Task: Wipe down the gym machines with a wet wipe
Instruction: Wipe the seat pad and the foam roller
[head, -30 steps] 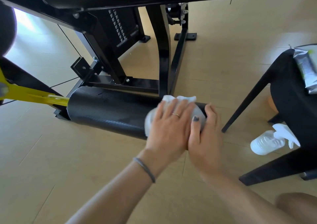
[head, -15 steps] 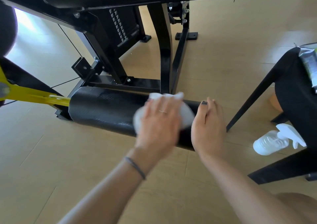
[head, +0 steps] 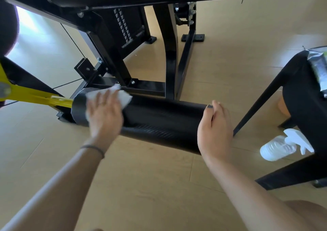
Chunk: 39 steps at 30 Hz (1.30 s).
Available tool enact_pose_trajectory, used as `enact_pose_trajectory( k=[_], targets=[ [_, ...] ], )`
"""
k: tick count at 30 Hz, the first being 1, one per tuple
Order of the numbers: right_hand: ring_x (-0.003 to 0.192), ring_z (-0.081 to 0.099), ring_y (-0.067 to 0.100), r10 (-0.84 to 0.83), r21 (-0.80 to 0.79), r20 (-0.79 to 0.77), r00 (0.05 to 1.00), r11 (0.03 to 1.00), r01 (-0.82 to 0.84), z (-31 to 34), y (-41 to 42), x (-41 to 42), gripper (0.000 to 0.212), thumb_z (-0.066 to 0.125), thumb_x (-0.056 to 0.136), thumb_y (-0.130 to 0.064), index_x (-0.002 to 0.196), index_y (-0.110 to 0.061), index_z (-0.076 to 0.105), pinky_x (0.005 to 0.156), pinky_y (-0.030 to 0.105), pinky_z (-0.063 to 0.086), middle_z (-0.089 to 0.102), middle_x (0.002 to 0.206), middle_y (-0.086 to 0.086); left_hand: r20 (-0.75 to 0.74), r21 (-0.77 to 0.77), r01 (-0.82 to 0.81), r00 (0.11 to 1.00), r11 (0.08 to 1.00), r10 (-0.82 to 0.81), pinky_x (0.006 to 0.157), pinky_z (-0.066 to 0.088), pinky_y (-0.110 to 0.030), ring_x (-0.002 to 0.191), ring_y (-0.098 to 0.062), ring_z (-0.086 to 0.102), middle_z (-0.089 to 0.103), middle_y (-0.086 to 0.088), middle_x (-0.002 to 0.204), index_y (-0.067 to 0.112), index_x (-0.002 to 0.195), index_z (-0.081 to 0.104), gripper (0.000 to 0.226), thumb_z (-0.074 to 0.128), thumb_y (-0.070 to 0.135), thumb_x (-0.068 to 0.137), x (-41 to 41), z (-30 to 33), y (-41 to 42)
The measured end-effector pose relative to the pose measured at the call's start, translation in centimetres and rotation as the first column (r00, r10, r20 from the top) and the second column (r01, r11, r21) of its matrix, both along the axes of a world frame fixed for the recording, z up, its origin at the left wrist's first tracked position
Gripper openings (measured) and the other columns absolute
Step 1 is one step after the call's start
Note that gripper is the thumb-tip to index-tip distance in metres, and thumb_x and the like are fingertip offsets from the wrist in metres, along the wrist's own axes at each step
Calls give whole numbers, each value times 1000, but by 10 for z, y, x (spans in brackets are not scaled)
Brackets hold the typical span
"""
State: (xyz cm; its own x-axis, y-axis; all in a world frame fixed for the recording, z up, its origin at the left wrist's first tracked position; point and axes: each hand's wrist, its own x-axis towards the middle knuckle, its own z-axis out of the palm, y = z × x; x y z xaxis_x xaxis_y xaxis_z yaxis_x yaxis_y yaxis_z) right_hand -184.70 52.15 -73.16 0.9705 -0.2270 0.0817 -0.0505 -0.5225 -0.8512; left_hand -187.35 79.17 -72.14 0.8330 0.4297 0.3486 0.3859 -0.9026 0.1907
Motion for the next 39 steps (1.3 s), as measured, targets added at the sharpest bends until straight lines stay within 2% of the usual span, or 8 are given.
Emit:
enact_pose_trajectory(
  k=[7, 12, 16, 21, 24, 28, 32, 39],
  targets=[
    [144, 37, 16, -29, 87, -3, 1000, 996, 29, -6, 0, 5, 48, 29, 109, -29, 149, -12, 49, 104, 21, 25, 45, 155, 3, -300, 221, 619, 778, 753, -552, 119, 16, -61, 153, -24, 21, 22, 3, 166, 31, 160, 16, 55, 18, 35, 105, -22, -5, -127],
    [144, 39, 20, 31, -74, 88, 996, 997, -25, -12, -3, -5, 56, 23, 108, -37, 151, -9, 45, 103, 22, 28, 44, 155, 8, -139, 94, 168, 978, 981, -154, 116, 29, -50, 143, -27, 36, 43, -5, 154, 18, 150, 41, 56, 17, 31, 101, -10, -2, 33],
    [148, 34, 23, 89, -111, 142, 986, 991, -73, -20, -6, -16, 59, 24, 107, -39, 153, -6, 39, 117, 35, 35, 38, 159, 12, -117, -106, -133, 986, 986, 120, 124, 14, -49, 150, -28, 22, 30, -8, 162, 19, 155, 33, 61, 12, 39, 101, -2, -10, 42],
    [145, 38, 24, 161, -121, 179, 970, 983, -141, -25, -12, -34, 56, 29, 103, -37, 150, -9, 40, 112, 43, 42, 36, 159, 8, -187, 111, 433, 893, 895, -409, 121, 19, -50, 143, -21, 34, 39, 5, 153, 26, 156, 27, 57, 21, 32, 100, -7, 3, -124],
    [111, 57, 22, 74, -13, 192, 979, 997, -73, -8, -22, -20, 47, 28, 100, -38, 127, -13, 56, 86, 37, 46, 60, 121, -1, -225, 69, 621, 772, 780, -595, 122, 18, -43, 145, -19, 32, 39, 3, 157, 21, 154, 37, 53, 25, 33, 104, -9, 7, -159],
    [120, 49, 13, 19, 119, 61, 998, 993, -26, 6, -25, 5, 46, 27, 105, -41, 135, -15, 50, 94, 27, 34, 53, 127, -3, -174, 111, 427, 897, 897, -406, 108, 39, -43, 125, -24, 51, 56, 5, 140, 27, 141, 50, 47, 25, 29, 101, 7, 10, -79],
    [140, 42, 16, 115, 232, -152, 982, 970, -77, -7, -17, 6, 60, 19, 107, -52, 149, -17, 43, 114, 34, 34, 48, 149, -1, -204, 92, 229, 957, 969, -207, 116, 31, -42, 132, -20, 48, 59, 4, 138, 25, 139, 53, 52, 20, 33, 101, 16, 12, -60],
    [101, 63, 4, 99, 380, -48, 994, 922, -74, 1, -19, -13, 36, 28, 105, -34, 107, -33, 64, 83, 27, 49, 69, 104, -13, -235, 95, 683, 722, 724, -650, 117, 25, -37, 139, -15, 39, 46, 8, 150, 25, 150, 41, 48, 24, 34, 107, 7, 7, -187]
  ],
)
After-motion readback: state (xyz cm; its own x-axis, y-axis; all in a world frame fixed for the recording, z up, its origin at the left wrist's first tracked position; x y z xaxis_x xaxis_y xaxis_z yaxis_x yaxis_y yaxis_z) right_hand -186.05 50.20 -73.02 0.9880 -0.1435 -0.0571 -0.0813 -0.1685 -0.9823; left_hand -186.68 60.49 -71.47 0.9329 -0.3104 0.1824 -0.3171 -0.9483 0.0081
